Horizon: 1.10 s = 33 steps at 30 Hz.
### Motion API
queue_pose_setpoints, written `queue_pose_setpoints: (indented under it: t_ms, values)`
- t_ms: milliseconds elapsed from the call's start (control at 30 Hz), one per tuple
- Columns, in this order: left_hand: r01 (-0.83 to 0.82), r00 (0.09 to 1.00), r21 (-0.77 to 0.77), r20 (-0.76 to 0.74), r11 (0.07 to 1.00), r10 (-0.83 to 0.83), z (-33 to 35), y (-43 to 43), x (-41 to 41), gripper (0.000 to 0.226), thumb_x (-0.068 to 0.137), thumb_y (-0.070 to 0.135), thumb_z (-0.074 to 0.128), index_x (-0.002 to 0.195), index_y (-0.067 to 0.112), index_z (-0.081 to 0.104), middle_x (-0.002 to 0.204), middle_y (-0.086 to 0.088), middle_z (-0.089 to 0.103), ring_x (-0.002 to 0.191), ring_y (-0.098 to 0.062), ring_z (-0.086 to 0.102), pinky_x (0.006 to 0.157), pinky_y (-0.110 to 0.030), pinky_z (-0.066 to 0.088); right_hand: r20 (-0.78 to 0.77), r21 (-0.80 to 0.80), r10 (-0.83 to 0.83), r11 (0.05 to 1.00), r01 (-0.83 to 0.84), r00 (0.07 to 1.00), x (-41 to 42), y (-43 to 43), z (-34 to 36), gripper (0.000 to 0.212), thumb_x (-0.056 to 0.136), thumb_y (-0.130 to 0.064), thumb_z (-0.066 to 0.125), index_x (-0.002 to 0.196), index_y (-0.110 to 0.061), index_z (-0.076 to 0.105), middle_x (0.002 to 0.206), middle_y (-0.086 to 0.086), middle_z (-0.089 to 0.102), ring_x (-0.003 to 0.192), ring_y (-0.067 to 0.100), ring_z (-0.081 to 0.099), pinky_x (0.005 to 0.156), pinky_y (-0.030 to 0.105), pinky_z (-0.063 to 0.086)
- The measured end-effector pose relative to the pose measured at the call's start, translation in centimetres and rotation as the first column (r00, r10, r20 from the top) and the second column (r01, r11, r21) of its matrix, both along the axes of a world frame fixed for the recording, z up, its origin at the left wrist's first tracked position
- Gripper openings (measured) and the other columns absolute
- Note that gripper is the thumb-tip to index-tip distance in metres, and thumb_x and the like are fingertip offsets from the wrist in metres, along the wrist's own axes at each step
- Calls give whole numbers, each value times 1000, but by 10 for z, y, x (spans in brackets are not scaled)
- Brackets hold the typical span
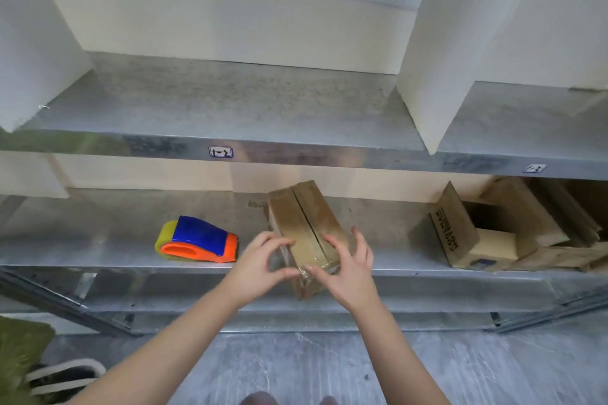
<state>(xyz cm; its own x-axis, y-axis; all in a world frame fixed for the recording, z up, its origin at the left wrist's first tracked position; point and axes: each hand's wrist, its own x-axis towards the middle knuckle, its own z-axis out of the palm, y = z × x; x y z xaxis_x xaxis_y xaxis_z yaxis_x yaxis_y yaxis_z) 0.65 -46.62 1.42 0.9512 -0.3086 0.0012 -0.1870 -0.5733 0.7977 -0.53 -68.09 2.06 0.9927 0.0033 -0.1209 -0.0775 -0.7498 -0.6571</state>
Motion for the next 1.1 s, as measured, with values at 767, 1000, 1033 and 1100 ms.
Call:
queue_pose_setpoints:
  t_ms: [767, 1000, 1033, 1100]
  values:
    - [21, 997, 119, -83, 993, -11, 23, 18, 22, 59, 60, 63, 77, 109, 31, 69, 93, 7, 58, 82, -8, 57, 86, -26, 49, 50, 225, -308, 930, 289, 950, 17, -21, 4, 64, 86, -26, 73, 142, -23, 41, 147, 8, 35, 127, 24, 45, 106, 32, 36]
    - [43, 990, 183, -139, 982, -17, 15, 24, 39, 74, 77, 43, 77, 141, 42, 37, 149, -1, 30, 140, -18, 26, 110, -24, 20, -90, 199, -412, 885, 422, 907, 31, -2, 10, 64, 79, -34, 78, 125, -15, 38, 131, 15, 42, 105, 37, 57, 87, 44, 50]
    - [52, 986, 165, -164, 985, -24, 13, 23, 36, 76, 78, 46, 75, 142, 41, 36, 148, 0, 31, 139, -16, 28, 110, -22, 20, -144, 266, -369, 879, 395, 918, 31, 2, 9, 58, 77, -33, 79, 118, -20, 41, 127, 13, 46, 105, 33, 58, 88, 47, 52]
    - [-12, 986, 151, -164, 988, 37, 8, 22, 26, 80, 77, 49, 74, 145, 39, 34, 141, 4, 32, 131, -11, 32, 110, -21, 23, -185, 369, -235, 883, 289, 954, 28, 9, 5, 50, 73, -26, 82, 110, -29, 50, 127, 7, 47, 110, 23, 56, 96, 46, 51]
